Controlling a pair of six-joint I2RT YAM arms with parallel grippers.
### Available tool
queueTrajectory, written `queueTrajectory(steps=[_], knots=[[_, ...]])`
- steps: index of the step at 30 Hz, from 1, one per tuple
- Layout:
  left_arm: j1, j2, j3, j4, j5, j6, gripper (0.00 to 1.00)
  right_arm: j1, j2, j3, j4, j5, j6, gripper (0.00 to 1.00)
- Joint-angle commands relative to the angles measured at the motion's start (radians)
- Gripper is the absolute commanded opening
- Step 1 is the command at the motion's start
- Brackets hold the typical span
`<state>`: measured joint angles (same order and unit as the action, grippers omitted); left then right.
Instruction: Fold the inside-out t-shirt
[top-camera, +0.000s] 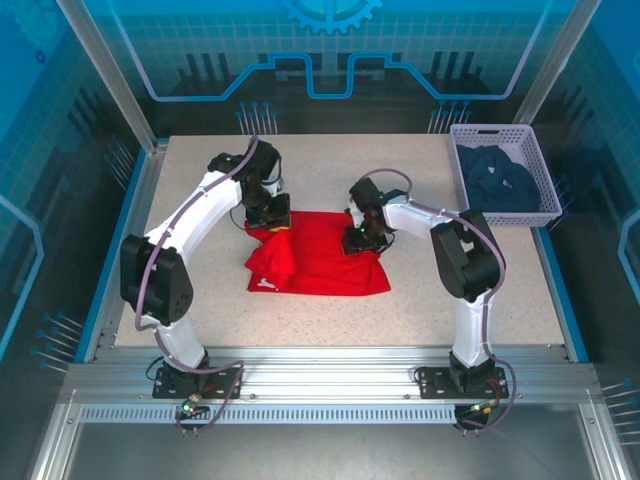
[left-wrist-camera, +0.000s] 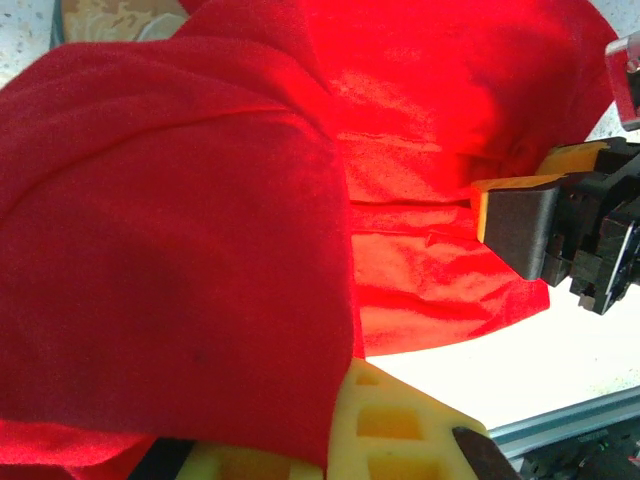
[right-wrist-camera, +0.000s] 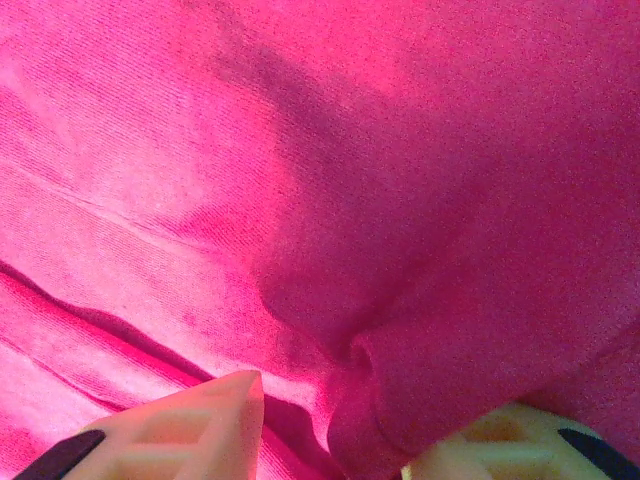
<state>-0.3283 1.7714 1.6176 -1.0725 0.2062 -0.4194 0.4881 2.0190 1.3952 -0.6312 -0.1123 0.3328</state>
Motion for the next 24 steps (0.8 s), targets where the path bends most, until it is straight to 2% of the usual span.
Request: queueTrajectory(steps=[1, 10, 19, 24], knots=[[0.014, -0.040, 0.002, -0.032, -0.003, 0.031, 0.00, 0.007, 0.026, 0.026, -0.035, 0.013, 0.011, 0.40], [0.003, -0.027, 0.012, -0.024, 0.014, 0.022, 0.00, -0.055, -0.038, -0.015, -0.112, 0.136, -0.042, 0.40], [-0.002, -0.026, 0.010, -0.020, 0.017, 0.023, 0.00, -0.074, -0.099, -0.046, -0.110, 0.143, -0.046, 0.48], [-0.016, -0.009, 0.013, -0.014, 0.022, 0.016, 0.00, -0.084, -0.154, -0.047, -0.091, 0.099, -0.040, 0.51]])
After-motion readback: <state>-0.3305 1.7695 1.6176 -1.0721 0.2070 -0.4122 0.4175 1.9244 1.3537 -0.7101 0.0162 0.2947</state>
